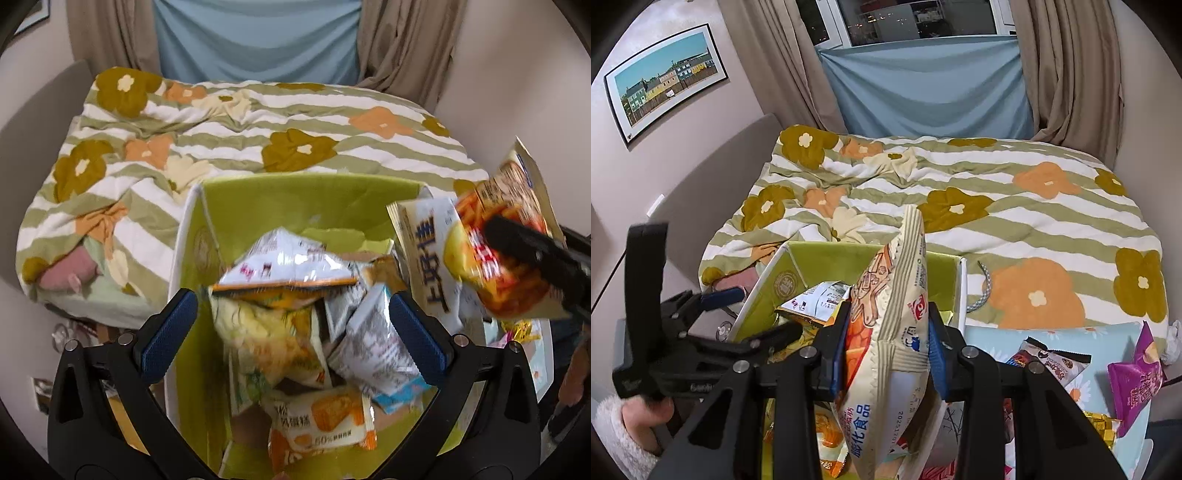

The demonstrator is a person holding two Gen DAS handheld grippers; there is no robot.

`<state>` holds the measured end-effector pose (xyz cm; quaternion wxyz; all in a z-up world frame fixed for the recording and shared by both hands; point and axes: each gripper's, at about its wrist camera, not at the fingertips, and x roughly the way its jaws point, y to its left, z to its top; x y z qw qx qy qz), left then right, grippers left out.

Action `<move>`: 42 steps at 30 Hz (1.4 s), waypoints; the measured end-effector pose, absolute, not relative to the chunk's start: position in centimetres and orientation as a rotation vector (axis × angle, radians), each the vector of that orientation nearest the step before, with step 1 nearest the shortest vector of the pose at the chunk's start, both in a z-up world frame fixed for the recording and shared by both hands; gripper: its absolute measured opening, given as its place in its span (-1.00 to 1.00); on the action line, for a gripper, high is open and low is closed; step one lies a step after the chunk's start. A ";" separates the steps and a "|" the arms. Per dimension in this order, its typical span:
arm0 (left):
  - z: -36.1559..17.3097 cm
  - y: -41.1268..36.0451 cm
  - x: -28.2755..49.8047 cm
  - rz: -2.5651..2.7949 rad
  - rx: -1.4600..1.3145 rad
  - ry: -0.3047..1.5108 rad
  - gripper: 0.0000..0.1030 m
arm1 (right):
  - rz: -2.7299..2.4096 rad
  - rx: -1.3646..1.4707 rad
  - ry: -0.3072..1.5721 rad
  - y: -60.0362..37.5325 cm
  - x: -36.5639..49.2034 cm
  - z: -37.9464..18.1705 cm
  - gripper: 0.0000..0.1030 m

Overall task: Organize snacks
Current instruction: 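Carry both bags over the yellow box and release them inside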

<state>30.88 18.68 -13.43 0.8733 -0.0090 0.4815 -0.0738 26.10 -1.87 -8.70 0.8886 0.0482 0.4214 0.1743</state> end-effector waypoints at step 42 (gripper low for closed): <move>-7.9 18.9 23.7 -0.087 -0.060 0.930 1.00 | 0.325 0.101 0.803 -2.6 22.9 -5.8 0.99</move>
